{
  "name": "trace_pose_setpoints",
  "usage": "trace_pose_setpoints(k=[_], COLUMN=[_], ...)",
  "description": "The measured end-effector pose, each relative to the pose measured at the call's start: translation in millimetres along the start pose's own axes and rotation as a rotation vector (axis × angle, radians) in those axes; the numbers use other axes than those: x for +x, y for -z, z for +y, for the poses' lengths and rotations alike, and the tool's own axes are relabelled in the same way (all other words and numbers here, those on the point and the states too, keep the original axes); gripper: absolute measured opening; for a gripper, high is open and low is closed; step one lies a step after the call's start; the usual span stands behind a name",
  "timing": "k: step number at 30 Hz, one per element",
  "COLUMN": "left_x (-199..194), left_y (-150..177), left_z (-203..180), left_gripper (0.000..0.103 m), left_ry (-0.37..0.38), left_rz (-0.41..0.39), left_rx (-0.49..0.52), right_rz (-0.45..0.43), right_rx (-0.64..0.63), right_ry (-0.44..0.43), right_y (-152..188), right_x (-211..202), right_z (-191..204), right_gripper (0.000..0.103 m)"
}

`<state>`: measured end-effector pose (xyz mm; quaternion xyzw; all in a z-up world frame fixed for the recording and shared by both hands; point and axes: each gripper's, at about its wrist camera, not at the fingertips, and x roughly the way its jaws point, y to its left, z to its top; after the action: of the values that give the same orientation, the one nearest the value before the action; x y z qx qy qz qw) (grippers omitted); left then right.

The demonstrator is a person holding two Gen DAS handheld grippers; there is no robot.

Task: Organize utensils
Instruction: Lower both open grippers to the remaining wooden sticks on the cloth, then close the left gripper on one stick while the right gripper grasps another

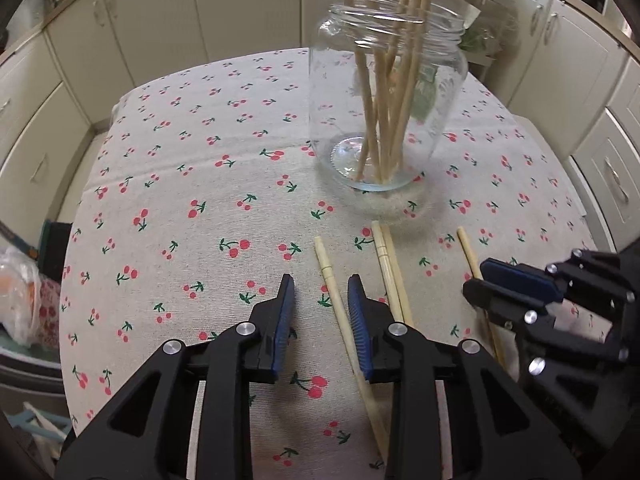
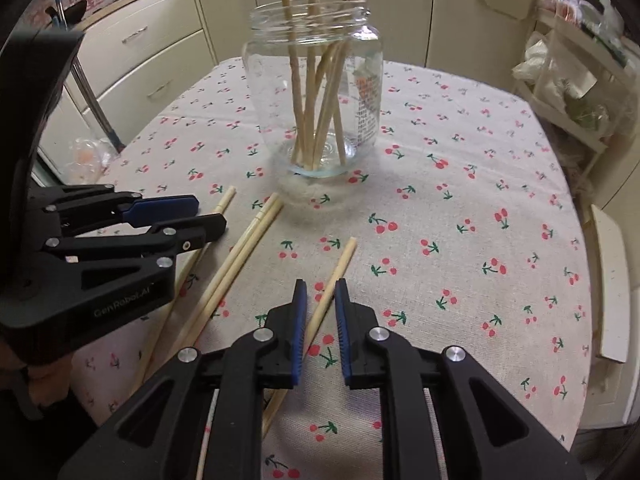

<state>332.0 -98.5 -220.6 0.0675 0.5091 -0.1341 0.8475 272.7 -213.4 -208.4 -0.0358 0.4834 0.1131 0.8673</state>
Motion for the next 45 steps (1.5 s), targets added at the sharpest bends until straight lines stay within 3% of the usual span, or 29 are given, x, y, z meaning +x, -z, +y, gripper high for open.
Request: trace_pose_setpoints(k=[2, 3, 4, 7, 10, 13, 15, 16, 20, 28, 39, 42, 45], left_x=[0.2, -0.3, -1.0, -0.8, 0.1, 1.4, 1.3, 0.8, -2.5, -20.1, -45.1, -52.7, -70.5], left_y=[0.0, 0.3, 0.9, 0.9, -0.8, -1.8, -1.0, -0.4, 2.8, 11.9, 7.9, 4.6, -0.6], left_z=[0.5, -0.1, -0.6, 0.1, 1.2, -1.1, -4.6, -5.5, -3.8, -8.6, -22.6, -19.7, -11.3], left_gripper=[0.020, 0.008, 0.007, 0.007, 0.008, 0.008, 0.008, 0.007, 0.005, 0.005, 0.005, 0.005, 0.005], left_ry=[-0.004, 0.009, 0.021, 0.038, 0.041, 0.019, -0.002, -0.007, -0.004, -0.023, -0.026, -0.005, 0.060], left_rz=[-0.003, -0.001, 0.001, 0.013, 0.031, 0.027, 0.017, 0.011, -0.003, -0.067, -0.149, -0.185, -0.269], left_rx=[-0.019, -0.021, -0.024, -0.011, -0.013, -0.008, 0.004, 0.008, 0.000, 0.007, 0.034, 0.019, -0.020], right_rz=[-0.004, 0.007, 0.015, 0.047, 0.046, 0.029, 0.014, 0.011, -0.004, -0.056, -0.076, -0.101, -0.137], right_rx=[-0.031, -0.040, -0.042, -0.038, -0.042, -0.036, -0.034, -0.031, 0.015, 0.207, 0.305, 0.334, 0.366], right_ry=[0.018, 0.006, -0.001, -0.024, 0.001, 0.006, 0.003, 0.001, -0.025, -0.136, -0.211, -0.238, -0.267], right_y=[0.9, 0.2, -0.1, -5.5, -6.6, -4.9, -2.5, -1.0, 3.4, 18.9, 21.0, 21.0, 21.5], right_x=[-0.3, -0.7, -0.2, 1.6, 3.7, 3.7, 2.9, 2.5, -0.6, -7.4, -11.0, -13.8, -17.3], right_z=[4.1, 4.6, 4.7, -0.4, -0.4, 1.2, 2.0, 2.4, -1.6, -29.6, -44.9, -50.0, -55.8], right_gripper=[0.012, 0.010, 0.010, 0.011, 0.022, 0.022, 0.018, 0.011, 0.007, 0.006, 0.006, 0.006, 0.006])
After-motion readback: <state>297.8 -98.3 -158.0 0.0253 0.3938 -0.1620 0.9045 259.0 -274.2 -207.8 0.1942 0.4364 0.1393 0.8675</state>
